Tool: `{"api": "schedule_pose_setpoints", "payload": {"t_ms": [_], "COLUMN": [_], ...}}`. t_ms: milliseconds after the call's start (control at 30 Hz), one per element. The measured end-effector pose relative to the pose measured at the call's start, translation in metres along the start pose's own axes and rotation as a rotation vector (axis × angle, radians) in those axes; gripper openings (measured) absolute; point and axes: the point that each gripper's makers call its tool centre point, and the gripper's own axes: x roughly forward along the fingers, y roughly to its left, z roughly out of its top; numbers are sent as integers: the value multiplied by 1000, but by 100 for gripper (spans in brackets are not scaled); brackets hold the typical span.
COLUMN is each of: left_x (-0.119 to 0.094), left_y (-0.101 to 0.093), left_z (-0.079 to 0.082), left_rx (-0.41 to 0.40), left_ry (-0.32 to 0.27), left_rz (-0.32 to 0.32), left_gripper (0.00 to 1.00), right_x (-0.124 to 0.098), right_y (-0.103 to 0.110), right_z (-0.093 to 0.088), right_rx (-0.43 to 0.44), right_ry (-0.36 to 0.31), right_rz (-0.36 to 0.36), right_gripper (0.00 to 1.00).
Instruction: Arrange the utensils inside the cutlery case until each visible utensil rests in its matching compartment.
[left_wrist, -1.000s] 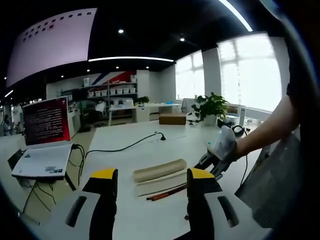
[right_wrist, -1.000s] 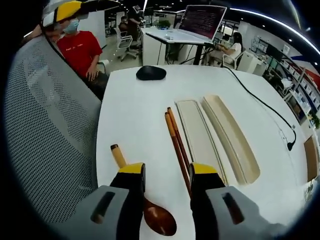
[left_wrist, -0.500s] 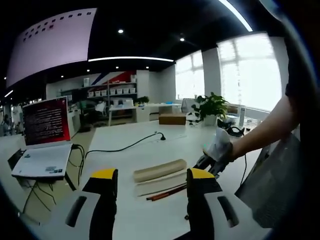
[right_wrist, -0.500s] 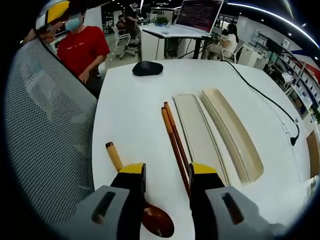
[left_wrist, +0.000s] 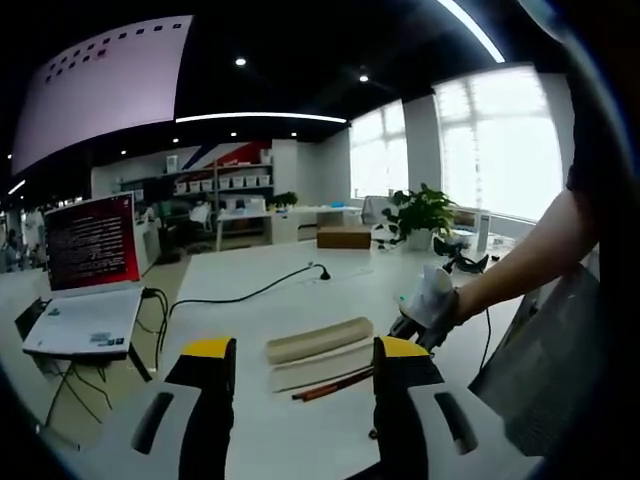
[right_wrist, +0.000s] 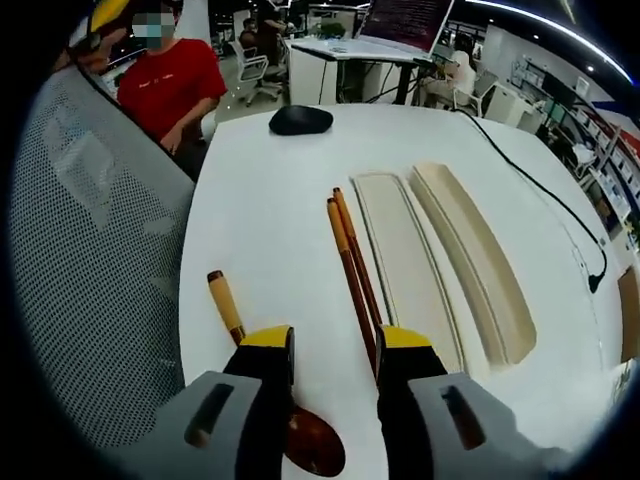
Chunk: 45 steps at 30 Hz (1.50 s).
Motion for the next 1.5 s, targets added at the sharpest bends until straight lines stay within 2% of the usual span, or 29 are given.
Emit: {"api": "schedule_pose_setpoints", "payload": {"t_ms": [400, 667, 1500], "left_x": [0, 0, 0], "left_y": [0, 0, -2], "left_z": [-1, 0, -2], "left_rx": [-1, -2, -1], "left_ry": [-1, 0, 6], "left_rz": [0, 0, -9], "left_gripper": [56, 56, 56], "right_x": [5, 7, 13], "right_y": [-2, -1, 0], "right_z": [-3, -2, -10], "right_rx": [-14, -22, -30], "right_ry": [27, 33, 75], "right_rz": [19, 32, 47], "right_gripper": [29, 24, 22]}}
